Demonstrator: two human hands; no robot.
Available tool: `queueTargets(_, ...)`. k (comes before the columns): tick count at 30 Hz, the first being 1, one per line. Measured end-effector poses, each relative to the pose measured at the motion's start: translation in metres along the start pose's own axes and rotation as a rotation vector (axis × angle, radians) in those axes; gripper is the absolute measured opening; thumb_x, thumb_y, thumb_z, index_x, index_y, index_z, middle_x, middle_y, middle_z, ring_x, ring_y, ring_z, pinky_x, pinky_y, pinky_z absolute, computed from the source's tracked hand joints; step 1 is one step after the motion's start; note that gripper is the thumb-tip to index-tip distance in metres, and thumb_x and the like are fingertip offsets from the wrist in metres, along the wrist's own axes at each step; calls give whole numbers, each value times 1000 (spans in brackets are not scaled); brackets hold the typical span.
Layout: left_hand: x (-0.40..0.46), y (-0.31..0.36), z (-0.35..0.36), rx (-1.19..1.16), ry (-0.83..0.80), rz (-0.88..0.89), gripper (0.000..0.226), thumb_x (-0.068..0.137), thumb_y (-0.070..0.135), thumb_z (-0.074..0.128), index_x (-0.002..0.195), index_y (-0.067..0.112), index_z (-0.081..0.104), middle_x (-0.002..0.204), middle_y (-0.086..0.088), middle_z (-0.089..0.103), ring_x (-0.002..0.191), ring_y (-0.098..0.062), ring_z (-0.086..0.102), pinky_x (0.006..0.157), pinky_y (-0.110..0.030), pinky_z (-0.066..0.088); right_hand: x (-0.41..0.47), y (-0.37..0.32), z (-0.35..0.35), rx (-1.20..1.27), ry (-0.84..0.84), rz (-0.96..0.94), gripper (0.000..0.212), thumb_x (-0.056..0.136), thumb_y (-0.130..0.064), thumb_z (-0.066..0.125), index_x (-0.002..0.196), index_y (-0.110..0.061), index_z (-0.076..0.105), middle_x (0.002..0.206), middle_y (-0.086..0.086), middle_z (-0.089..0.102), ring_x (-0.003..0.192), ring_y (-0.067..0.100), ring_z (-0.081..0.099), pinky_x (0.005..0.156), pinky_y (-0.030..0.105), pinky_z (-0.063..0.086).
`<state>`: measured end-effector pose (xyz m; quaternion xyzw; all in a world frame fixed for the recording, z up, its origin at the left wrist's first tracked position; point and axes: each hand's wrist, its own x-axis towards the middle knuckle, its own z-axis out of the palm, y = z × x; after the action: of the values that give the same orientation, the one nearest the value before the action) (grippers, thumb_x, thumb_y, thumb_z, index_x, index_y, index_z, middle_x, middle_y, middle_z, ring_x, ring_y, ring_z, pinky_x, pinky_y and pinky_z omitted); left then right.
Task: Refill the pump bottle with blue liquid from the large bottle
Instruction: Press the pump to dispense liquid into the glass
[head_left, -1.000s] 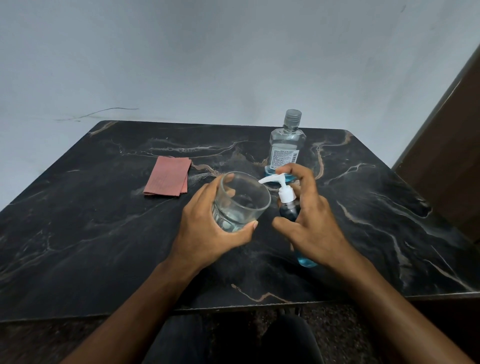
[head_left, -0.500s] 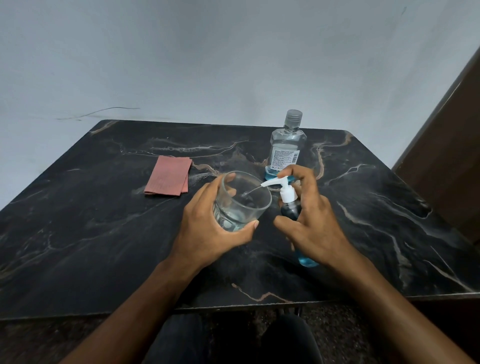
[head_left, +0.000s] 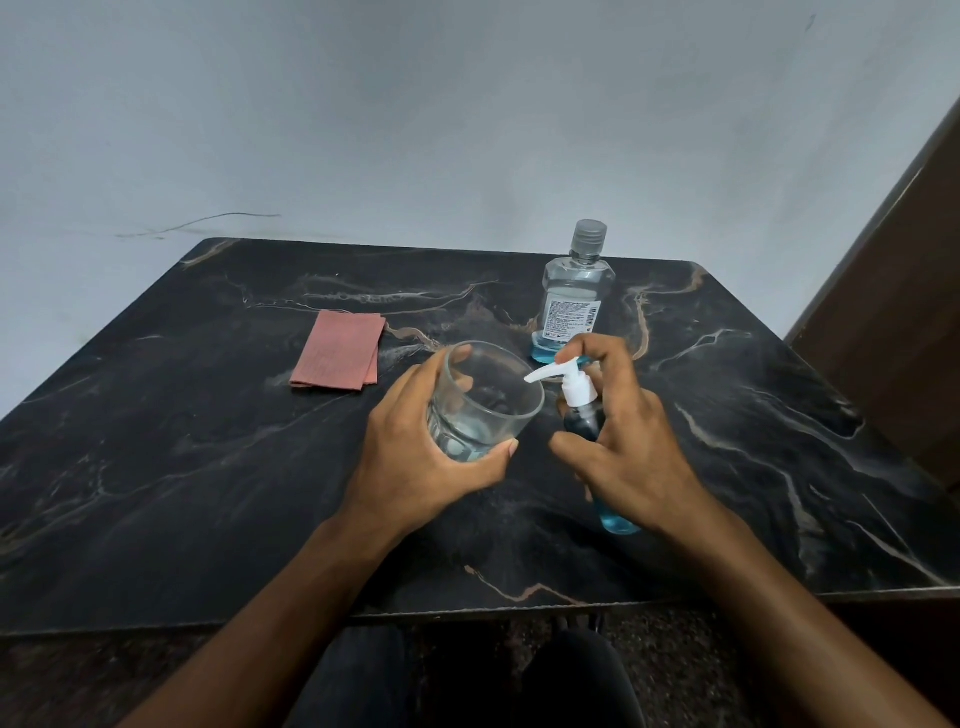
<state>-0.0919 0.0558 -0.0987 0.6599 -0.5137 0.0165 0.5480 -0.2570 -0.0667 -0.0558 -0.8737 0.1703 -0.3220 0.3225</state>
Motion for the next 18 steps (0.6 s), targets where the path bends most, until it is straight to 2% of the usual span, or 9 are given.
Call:
queueTargets(2, 0, -1, 0, -9, 6, 3, 90, 62, 40, 87, 141, 11, 54, 117, 1, 67, 110, -9, 65, 94, -12, 49, 0, -1, 2, 24, -5, 3, 77, 70, -3, 64, 121, -51, 33, 84, -14, 64, 51, 5, 53, 47, 10, 40)
queueTargets(5, -1, -1, 1, -38, 22, -1, 87, 63, 45, 85, 139, 17, 55, 116, 8, 67, 108, -8, 66, 92, -12, 50, -1, -1, 2, 80, 14, 9, 86, 69, 2, 65, 128, -51, 31, 89, -19, 67, 52, 4, 61, 48, 14, 47)
queueTargets(10, -1, -6, 1, -91, 45, -82, 88, 58, 49, 89, 137, 28, 56, 116, 14, 69, 108, -7, 68, 89, -19, 56, -1, -4, -1, 196, 72, 25, 88, 68, 2, 63, 130, -52, 33, 81, -11, 66, 50, 17, 63, 48, 44, 58)
queueTargets(14, 5, -10, -1, -59, 72, -153, 84, 57, 59, 86, 132, 35, 56, 115, 14, 70, 110, -4, 67, 92, -20, 55, 3, -3, -4, 261, 67, 64, 86, 72, 0, 63, 136, -50, 33, 97, 3, 67, 68, 35, 66, 64, 57, 59)
queueTargets(16, 10, -13, -2, -110, 84, -232, 85, 55, 61, 86, 130, 36, 56, 114, 13, 71, 108, -2, 68, 91, -20, 56, 4, -3, -4, 288, 76, 64, 86, 76, -1, 65, 141, -49, 36, 99, 3, 68, 71, 32, 67, 67, 57, 60)
queueTargets(18, 17, -18, -1, -137, 89, -312, 85, 52, 60, 86, 128, 35, 56, 112, 12, 71, 106, -3, 68, 90, -21, 55, 5, -2, -3, 305, 86, 54, 90, 81, 1, 70, 146, -52, 37, 106, -1, 68, 75, 25, 69, 69, 49, 63)
